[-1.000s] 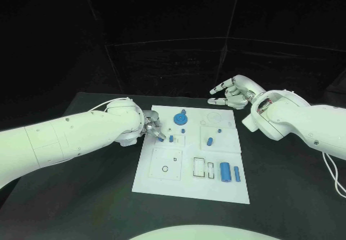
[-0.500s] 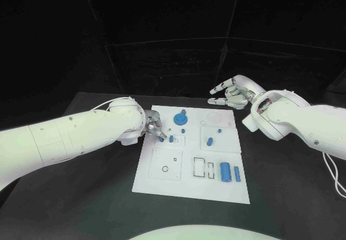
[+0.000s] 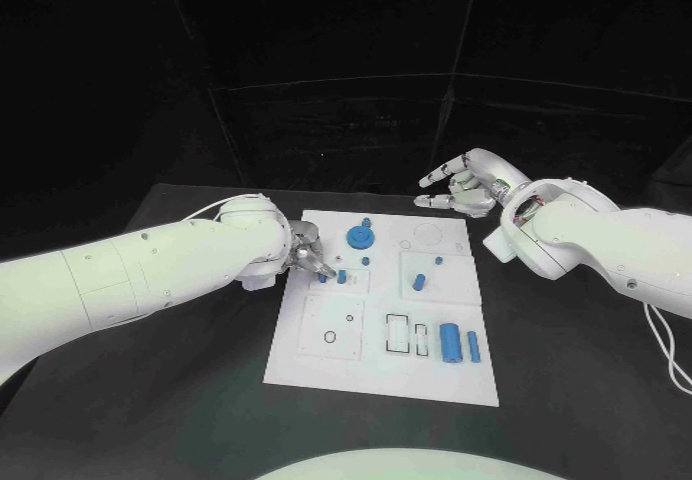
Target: Assemble the parts on the task board
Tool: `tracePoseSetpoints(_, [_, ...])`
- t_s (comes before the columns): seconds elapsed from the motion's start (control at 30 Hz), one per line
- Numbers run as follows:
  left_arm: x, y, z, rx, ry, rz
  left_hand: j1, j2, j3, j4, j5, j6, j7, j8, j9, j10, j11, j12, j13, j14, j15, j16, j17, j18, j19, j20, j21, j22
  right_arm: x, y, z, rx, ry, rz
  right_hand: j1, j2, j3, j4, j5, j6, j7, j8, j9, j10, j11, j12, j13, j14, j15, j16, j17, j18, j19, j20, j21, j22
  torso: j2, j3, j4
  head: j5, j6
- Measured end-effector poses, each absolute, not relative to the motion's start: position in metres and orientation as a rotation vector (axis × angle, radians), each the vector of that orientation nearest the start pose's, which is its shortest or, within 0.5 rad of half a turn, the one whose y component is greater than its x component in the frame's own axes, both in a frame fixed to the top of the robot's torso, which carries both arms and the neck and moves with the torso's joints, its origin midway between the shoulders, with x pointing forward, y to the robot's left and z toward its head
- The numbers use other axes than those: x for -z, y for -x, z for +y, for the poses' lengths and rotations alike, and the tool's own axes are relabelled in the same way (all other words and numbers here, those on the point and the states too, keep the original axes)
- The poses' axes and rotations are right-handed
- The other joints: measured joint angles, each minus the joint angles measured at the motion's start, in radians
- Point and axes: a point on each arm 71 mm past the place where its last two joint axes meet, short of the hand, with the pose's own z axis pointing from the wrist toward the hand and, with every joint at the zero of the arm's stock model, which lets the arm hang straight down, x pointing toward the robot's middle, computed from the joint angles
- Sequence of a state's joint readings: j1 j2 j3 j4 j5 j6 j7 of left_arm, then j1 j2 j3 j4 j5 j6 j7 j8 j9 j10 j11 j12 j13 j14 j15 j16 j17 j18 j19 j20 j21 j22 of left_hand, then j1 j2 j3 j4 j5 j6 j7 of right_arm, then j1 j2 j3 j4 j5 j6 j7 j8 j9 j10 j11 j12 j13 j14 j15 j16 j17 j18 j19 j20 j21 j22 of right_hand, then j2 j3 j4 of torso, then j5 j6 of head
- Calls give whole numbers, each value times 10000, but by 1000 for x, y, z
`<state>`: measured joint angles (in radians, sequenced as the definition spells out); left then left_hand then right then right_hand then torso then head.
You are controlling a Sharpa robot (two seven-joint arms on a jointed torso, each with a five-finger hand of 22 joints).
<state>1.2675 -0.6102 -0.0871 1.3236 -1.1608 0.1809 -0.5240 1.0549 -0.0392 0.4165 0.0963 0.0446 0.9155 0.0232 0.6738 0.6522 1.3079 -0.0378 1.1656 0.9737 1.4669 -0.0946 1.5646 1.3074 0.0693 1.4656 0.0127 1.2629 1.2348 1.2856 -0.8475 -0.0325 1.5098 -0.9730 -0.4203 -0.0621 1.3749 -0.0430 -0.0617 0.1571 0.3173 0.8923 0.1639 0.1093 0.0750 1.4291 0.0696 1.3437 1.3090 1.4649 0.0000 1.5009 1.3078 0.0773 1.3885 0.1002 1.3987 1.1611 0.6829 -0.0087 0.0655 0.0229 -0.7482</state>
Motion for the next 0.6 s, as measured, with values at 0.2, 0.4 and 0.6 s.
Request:
tracePoseSetpoints(0.2, [220, -516, 159, 3235, 189, 23025, -274, -152, -340, 158, 0, 36, 34, 51, 66, 0, 0, 0, 0, -36, -36, 0, 0, -1, 31, -31, 0, -1, 140, -507, -214, -8602, -3176, 15969, 0, 0, 0, 0, 0, 36, -37, 0, 0, 0, 0, 0, 0, 0, 0, 0, 0, 1, 0, 0, 0, -13, 0, -3, 1, -2, 4])
tracePoseSetpoints(0.4, [221, -517, 161, 3188, 253, 23007, -872, -586, -1220, 554, -1, 35, 31, 119, 143, -1, 0, 0, 1, -36, -36, 0, 0, 0, 32, -32, 0, -12, 140, -507, -214, -8602, -3174, 15966, 0, 0, 0, 0, 0, 36, -36, 0, 0, 0, 0, 0, 0, 0, 0, 0, -1, 0, 0, 0, 0, -13, 0, -8, 5, -3, 12])
tracePoseSetpoints(0.6, [220, -517, 164, 3194, 421, 22896, -945, -659, -1880, 801, -2, -34, 21, 118, 181, -76, -68, -51, -154, -1, -70, 0, 0, 1, -5, -69, -85, -94, 140, -507, -214, -8604, -3178, 15965, 0, 0, 0, 0, 0, 36, -36, 0, 0, 0, 0, 0, 0, 0, 0, 0, -1, 0, 0, 0, 0, -39, 0, -12, 5, -12, 24])
